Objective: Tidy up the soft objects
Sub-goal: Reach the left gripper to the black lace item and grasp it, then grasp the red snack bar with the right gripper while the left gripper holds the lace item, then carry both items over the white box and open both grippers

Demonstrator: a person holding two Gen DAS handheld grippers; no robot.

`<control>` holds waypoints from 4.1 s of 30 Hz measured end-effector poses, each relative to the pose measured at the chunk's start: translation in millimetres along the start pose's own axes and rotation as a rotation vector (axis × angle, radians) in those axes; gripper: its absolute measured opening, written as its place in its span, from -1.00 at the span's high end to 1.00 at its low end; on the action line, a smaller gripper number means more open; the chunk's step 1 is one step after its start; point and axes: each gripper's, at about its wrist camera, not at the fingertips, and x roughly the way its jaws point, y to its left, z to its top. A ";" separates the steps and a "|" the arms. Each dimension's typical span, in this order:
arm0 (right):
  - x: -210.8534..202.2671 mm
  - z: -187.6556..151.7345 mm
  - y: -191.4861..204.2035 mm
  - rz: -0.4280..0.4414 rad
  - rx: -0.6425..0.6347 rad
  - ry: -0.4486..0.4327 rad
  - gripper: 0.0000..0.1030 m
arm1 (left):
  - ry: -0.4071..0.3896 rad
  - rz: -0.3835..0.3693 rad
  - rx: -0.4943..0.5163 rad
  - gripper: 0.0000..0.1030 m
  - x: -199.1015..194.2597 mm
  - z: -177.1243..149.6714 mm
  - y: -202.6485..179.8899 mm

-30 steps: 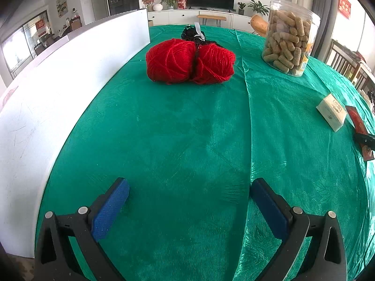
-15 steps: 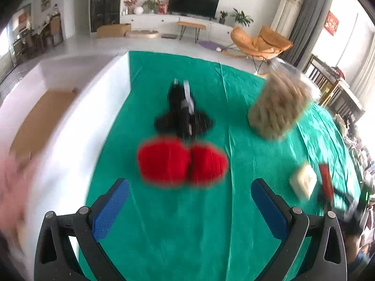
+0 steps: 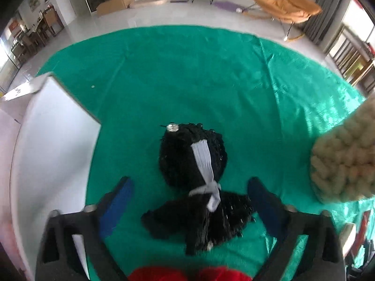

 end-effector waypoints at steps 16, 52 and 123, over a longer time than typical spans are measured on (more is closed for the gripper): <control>-4.0 -1.9 -6.0 -0.011 0.030 -0.004 -0.53 | -0.230 -0.175 0.094 0.33 -148.5 -88.2 -6.0; -4.4 -2.4 -5.9 -0.020 0.024 -0.003 -0.53 | -0.255 -0.036 0.039 -1.00 -84.0 -289.9 -59.5; -171.7 112.7 271.8 0.690 -0.218 0.023 0.70 | -0.159 -0.179 -0.125 -0.98 -170.1 -354.1 39.3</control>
